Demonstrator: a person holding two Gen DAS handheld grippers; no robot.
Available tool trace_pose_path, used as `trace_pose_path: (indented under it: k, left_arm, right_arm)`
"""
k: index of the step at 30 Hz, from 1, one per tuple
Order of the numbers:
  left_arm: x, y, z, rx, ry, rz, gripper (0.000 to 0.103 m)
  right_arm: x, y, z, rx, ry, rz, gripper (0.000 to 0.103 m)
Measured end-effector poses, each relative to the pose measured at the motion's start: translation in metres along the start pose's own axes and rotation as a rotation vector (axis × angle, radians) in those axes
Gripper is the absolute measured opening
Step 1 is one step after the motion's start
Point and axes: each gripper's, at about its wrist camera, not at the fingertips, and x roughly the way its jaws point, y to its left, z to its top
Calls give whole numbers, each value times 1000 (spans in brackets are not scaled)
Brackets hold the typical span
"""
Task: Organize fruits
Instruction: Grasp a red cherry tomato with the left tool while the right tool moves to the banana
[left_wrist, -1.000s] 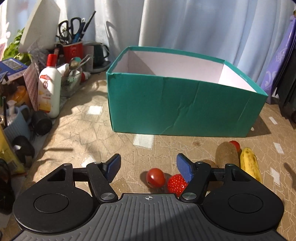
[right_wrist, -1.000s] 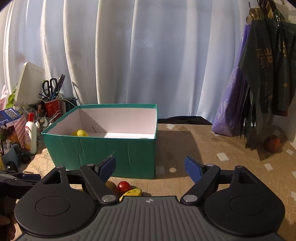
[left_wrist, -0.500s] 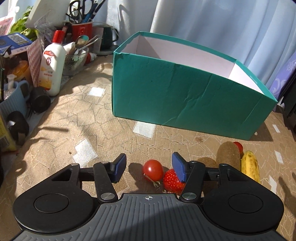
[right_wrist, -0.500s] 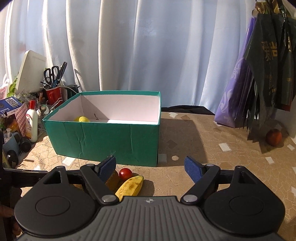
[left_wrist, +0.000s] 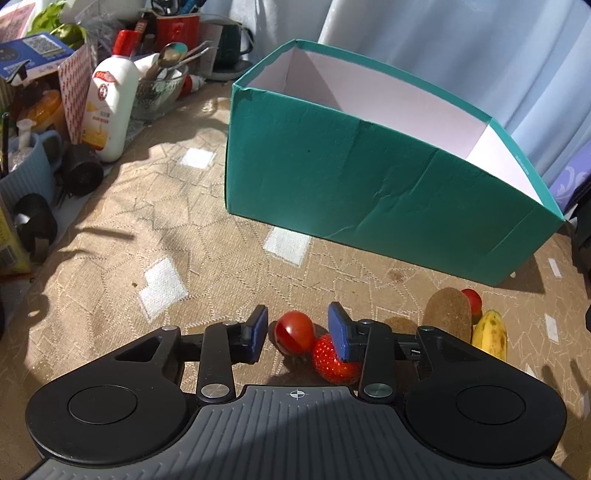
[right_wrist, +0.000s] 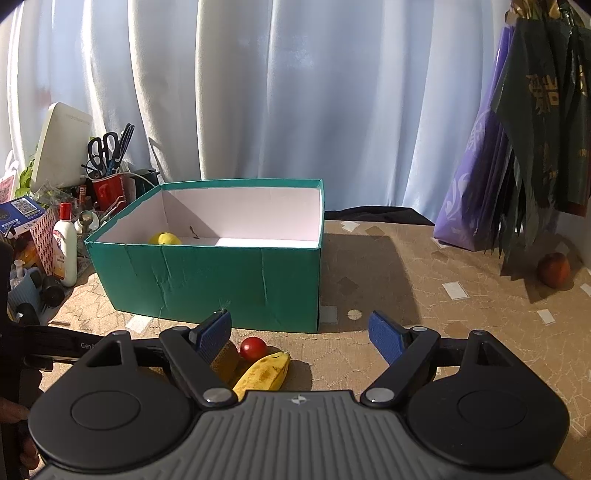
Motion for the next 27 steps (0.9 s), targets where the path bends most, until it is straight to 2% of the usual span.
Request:
trace_pose_path:
  k: [6, 10, 14, 16, 17, 27]
  left_arm:
    - [2, 2, 7, -63, 62, 11, 39]
    - [6, -3, 10, -56, 81, 26, 36]
    - [6, 3, 15, -121, 127, 33, 34]
    - [7, 7, 17, -145, 149, 30, 31]
    - [7, 10, 19, -158, 163, 37, 25]
    - [12, 24, 22, -257, 215, -12, 25]
  right_arm:
    - [3, -6, -1, 26, 6, -1, 83]
    - [6, -12, -1, 44, 7, 1, 83]
    - [9, -15, -1, 48, 10, -7, 83]
    - [9, -17, -1, 52, 4, -10, 84]
    - [9, -18, 0, 52, 2, -12, 85]
    - [10, -23, 3, 58, -15, -17, 85]
